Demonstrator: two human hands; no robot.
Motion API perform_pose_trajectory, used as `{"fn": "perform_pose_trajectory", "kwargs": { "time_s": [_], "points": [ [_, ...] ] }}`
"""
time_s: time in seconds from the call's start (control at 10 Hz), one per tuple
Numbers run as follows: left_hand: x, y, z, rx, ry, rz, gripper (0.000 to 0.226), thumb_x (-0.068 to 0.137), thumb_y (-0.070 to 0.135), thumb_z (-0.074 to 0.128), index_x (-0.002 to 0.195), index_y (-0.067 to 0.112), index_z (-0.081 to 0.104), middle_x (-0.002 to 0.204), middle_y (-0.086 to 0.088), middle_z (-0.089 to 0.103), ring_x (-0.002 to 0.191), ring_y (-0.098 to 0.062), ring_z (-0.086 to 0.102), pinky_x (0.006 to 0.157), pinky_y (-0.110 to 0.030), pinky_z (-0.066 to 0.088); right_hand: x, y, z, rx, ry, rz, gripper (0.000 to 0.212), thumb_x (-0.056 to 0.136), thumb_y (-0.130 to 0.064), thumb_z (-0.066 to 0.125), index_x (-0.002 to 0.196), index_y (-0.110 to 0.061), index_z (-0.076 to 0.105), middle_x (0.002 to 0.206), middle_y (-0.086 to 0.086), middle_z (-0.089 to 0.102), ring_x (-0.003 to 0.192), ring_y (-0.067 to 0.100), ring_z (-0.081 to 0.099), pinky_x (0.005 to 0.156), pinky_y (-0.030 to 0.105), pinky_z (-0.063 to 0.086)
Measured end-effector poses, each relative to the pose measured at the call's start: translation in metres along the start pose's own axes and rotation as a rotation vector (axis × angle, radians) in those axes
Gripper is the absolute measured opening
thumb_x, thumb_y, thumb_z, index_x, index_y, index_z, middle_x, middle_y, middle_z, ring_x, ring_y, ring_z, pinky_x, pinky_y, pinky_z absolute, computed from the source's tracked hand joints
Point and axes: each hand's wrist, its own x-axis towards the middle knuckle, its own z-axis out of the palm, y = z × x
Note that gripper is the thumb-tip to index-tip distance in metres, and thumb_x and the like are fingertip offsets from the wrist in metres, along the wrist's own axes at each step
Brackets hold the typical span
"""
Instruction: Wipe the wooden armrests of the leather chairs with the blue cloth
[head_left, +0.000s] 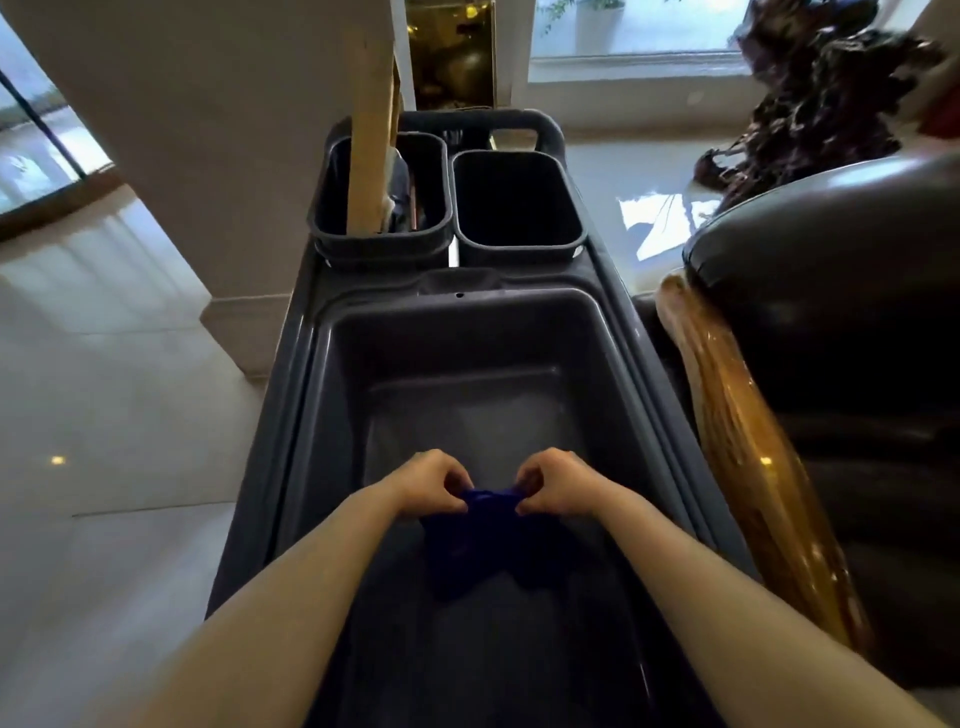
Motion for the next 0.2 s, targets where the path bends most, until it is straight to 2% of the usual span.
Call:
{"fn": "perform_pose_trajectory", "kwargs": {
  "time_s": [0.1,0.2],
  "points": [
    [0.005,0.000,-0.003,0.049,-0.016,-0.015,0.027,0.076,0.017,0.069,0.103,0.020,0.067,0.098,0.003,0.068,0.088,-0.008,0.062,0.073,-0.019,0.049,0.002,-0.002,0.000,0.000,0.033,0.013,0.025,0.070,-0.017,0.077,0.093,-0.018,0.067,0.089,-0.001,0.069,0.079,0.010,0.061,0.071,0.022,0.047],
    [0.003,0.008,-0.017,0.127,0.062,-0.014,0.038,0.075,0.023,0.072,0.112,0.021,0.062,0.097,0.003,0.066,0.087,-0.009,0.060,0.077,-0.020,0.047,0.000,-0.006,-0.010,0.028,0.095,0.017,0.031,0.071,-0.010,0.074,0.100,-0.011,0.067,0.095,0.004,0.070,0.087,0.016,0.065,0.073,0.022,0.048]
  ]
}}
